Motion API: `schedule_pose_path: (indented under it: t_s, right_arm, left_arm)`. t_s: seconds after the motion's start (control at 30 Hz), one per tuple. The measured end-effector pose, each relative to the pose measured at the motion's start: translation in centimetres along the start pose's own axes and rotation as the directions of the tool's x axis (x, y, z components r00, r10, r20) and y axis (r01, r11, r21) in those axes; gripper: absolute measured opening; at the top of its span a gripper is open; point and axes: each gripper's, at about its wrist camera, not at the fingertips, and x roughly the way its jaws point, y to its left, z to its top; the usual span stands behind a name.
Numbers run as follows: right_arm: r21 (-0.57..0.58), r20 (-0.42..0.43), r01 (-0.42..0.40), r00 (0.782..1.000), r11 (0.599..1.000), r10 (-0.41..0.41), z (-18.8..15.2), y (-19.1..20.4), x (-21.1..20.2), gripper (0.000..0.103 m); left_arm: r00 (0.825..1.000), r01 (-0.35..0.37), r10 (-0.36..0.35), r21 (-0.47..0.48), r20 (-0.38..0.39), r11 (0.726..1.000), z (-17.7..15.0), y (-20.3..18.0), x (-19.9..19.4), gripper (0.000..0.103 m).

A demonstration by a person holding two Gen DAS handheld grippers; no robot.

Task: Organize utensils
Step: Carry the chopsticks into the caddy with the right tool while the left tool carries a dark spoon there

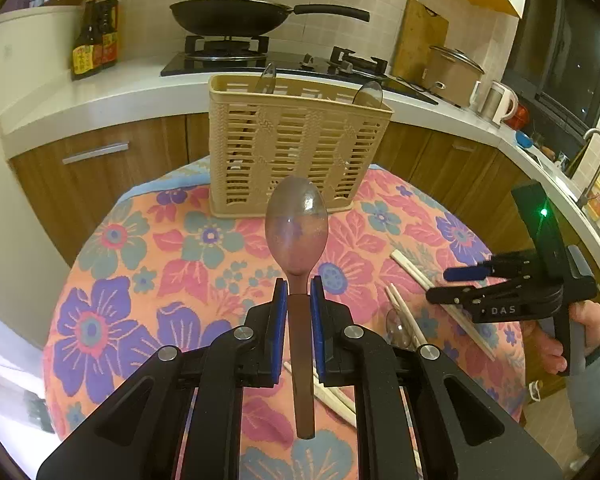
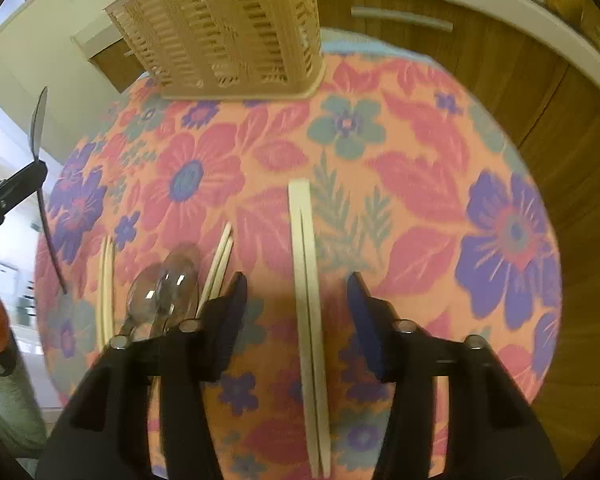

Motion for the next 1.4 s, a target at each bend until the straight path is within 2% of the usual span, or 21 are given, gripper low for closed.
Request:
schedule_pose_path:
  t_s: [0.03, 0.07, 0.17, 0.2, 0.23, 0.27, 0.33, 0.4, 0.47, 0.53, 0.6, 0.7, 0.8, 0.9, 0.93, 1.07, 1.13, 1.27, 1.4]
  right_arm:
    - [-0.018, -0.014, 0.030, 0.999, 0.999, -0.030, 0.3, 0.4, 0.3, 0.045]
    - [-0.022, -0.025, 0.048, 0.999, 0.999, -0.049, 0.6, 0.5, 0.6, 0.036]
    - [-0.016, -0.073, 0.071, 0.995, 0.997, -0.072, 1.7, 0.6, 2.1, 0.029]
    - [-0.030, -0.064, 0.086, 0.994, 0.996, -0.088, 1.9, 0.9, 2.2, 0.025]
    - [-0.060, -0.070, 0.100, 0.992, 0.993, -0.105, 2.1, 1.5, 2.4, 0.015]
    - [-0.082, -0.068, 0.110, 0.991, 0.990, -0.116, 2.3, 2.0, 2.5, 0.010]
    - [-0.118, -0.062, 0.130, 0.988, 0.984, -0.138, 2.5, 2.9, 2.6, 0.010]
    - [-0.122, -0.027, 0.113, 0.993, 0.986, -0.117, 2.9, 3.2, 1.8, 0.010]
    - [-0.112, 0.052, 0.057, 0.997, 0.992, -0.051, 3.5, 3.5, -0.4, 0.010]
    - [-0.109, 0.129, 0.018, 0.992, 0.994, -0.004, 4.2, 3.7, -2.6, 0.010]
    - [-0.112, 0.211, -0.017, 0.977, 0.994, 0.040, 5.1, 4.0, -5.0, 0.010]
    - [-0.116, 0.355, -0.063, 0.930, 0.991, 0.100, 7.1, 4.4, -8.8, 0.010]
    - [-0.116, 0.510, -0.078, 0.851, 0.990, 0.126, 9.8, 4.8, -12.0, 0.010]
    - [-0.111, 0.613, -0.085, 0.778, 0.990, 0.135, 11.6, 4.8, -14.1, 0.010]
    - [-0.108, 0.653, -0.086, 0.745, 0.990, 0.136, 12.4, 4.8, -14.8, 0.010]
    - [-0.070, 0.763, -0.054, 0.640, 0.996, 0.088, 15.0, 4.4, -16.2, 0.010]
    - [-0.034, 0.807, 0.000, 0.590, 0.999, 0.027, 15.9, 4.4, -16.1, 0.010]
    - [0.010, 0.850, 0.051, 0.526, 0.999, -0.035, 18.2, 3.8, -14.9, 0.010]
    - [0.044, 0.866, 0.048, 0.496, 0.998, -0.062, 19.2, 3.3, -13.7, 0.010]
  left_arm:
    - [1.000, 0.000, 0.000, 0.000, -0.001, 1.000, 0.0, 0.0, 0.0, 0.010]
    - [1.000, -0.002, 0.002, 0.000, -0.003, 1.000, 0.0, 0.1, 0.1, 0.010]
    - [1.000, -0.004, 0.004, -0.002, 0.000, 1.000, 0.1, 0.1, 0.1, 0.010]
    - [1.000, -0.004, 0.004, -0.003, 0.004, 1.000, 0.2, 0.1, 0.0, 0.010]
    - [1.000, -0.003, 0.003, -0.005, 0.011, 1.000, 0.2, 0.2, 0.0, 0.010]
    - [1.000, -0.003, 0.003, -0.008, 0.022, 1.000, 0.4, 0.3, -0.1, 0.010]
    - [0.999, -0.002, 0.003, -0.011, 0.052, 1.000, 0.8, 0.3, -0.5, 0.010]
    - [0.995, 0.003, -0.002, -0.014, 0.100, 1.000, 1.7, 0.5, -1.3, 0.010]
    - [0.988, 0.007, -0.005, -0.016, 0.152, 1.000, 2.8, 0.7, -2.2, 0.010]
    - [0.977, 0.015, -0.011, -0.021, 0.212, 1.000, 4.3, 1.0, -3.4, 0.010]
    - [0.963, 0.025, -0.017, -0.026, 0.269, 0.999, 5.9, 1.2, -4.4, 0.010]
    - [0.935, 0.034, -0.022, -0.029, 0.355, 0.999, 8.4, 1.3, -5.8, 0.010]
    - [0.905, 0.029, -0.017, -0.022, 0.425, 0.999, 11.2, 1.1, -6.6, 0.010]
    - [0.877, -0.002, 0.008, -0.013, 0.480, 1.000, 13.8, 0.8, -6.7, 0.010]
    - [0.871, -0.009, 0.011, -0.007, 0.492, 1.000, 14.4, 0.6, -6.6, 0.010]
    - [0.848, -0.020, 0.019, -0.005, 0.529, 1.000, 16.6, 0.7, -5.6, 0.010]
    - [0.843, -0.009, 0.020, -0.023, 0.538, 1.000, 17.4, 1.2, -4.8, 0.010]
    - [0.834, 0.006, 0.018, -0.041, 0.552, 0.999, 17.9, 2.2, -3.5, 0.010]
    - [0.829, -0.022, 0.042, -0.042, 0.558, 0.999, 18.1, 2.8, -1.9, 0.010]
